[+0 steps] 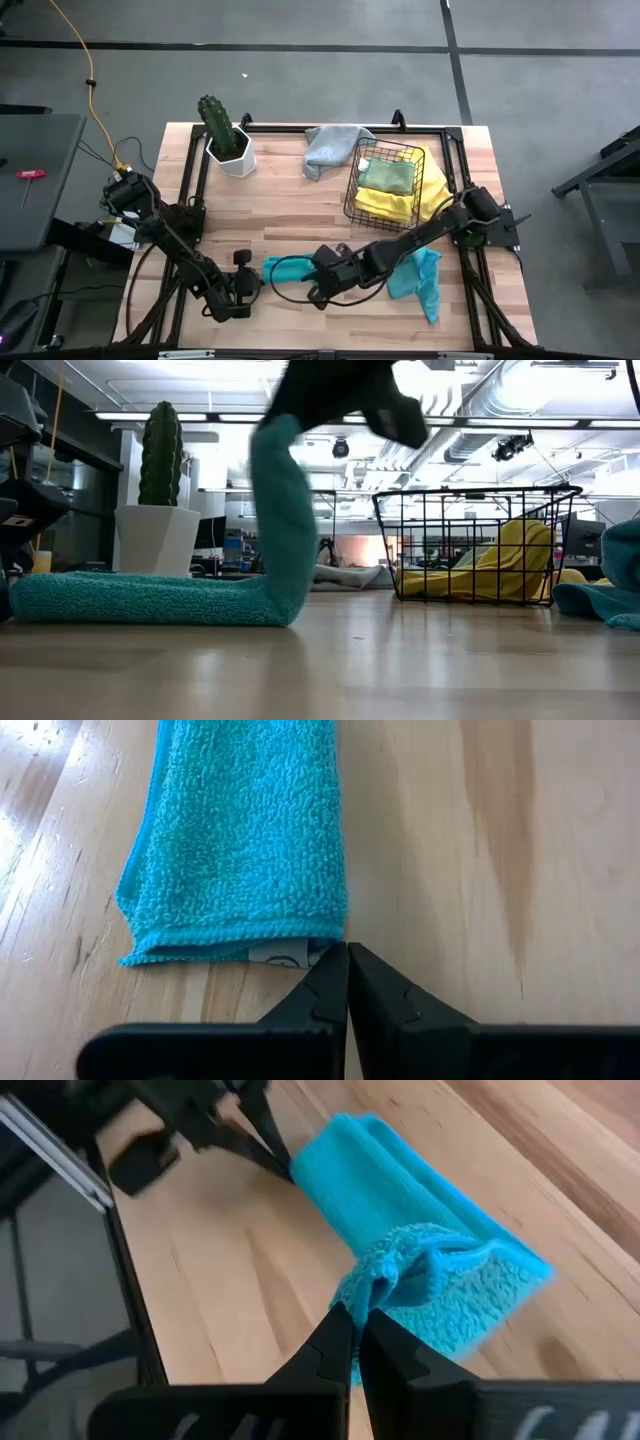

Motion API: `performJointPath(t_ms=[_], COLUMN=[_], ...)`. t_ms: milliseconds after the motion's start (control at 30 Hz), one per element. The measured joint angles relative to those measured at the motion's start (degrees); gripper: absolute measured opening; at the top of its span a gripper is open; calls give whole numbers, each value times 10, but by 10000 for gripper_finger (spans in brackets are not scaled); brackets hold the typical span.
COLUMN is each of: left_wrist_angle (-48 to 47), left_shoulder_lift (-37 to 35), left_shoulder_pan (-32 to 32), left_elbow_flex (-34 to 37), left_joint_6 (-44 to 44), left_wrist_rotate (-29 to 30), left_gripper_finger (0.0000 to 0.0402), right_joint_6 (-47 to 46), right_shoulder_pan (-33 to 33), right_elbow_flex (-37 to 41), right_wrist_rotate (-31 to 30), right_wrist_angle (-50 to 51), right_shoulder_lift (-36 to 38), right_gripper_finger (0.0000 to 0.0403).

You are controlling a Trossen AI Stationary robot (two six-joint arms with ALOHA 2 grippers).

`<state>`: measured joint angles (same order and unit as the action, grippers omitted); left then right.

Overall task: Fold microfiber towels
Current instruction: Fold the top blue microfiber towel

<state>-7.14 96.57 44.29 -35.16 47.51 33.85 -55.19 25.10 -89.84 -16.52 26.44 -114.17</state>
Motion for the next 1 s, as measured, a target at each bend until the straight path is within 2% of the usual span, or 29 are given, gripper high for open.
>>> performJointPath(t_ms=[333,633,1000], left_wrist_angle=[1,1,4], left_shoulder_lift=[0,0,0], left_shoulder_pan=[0,0,0], left_elbow_flex=[0,0,1], left_joint_6=[-4,-8,-17], left_wrist_rotate=[0,0,0], left_gripper_finger=[0,0,0], right_joint_6=[47,88,93], right_shoulder_pan=[-28,-53,-64], right_elbow_flex=[0,0,0], right_wrist_rotate=[7,46,56], right_wrist_angle=[-147,-297,-348], right_shoulder_lift=[-62,-115,-141], right_gripper_finger=[0,0,0])
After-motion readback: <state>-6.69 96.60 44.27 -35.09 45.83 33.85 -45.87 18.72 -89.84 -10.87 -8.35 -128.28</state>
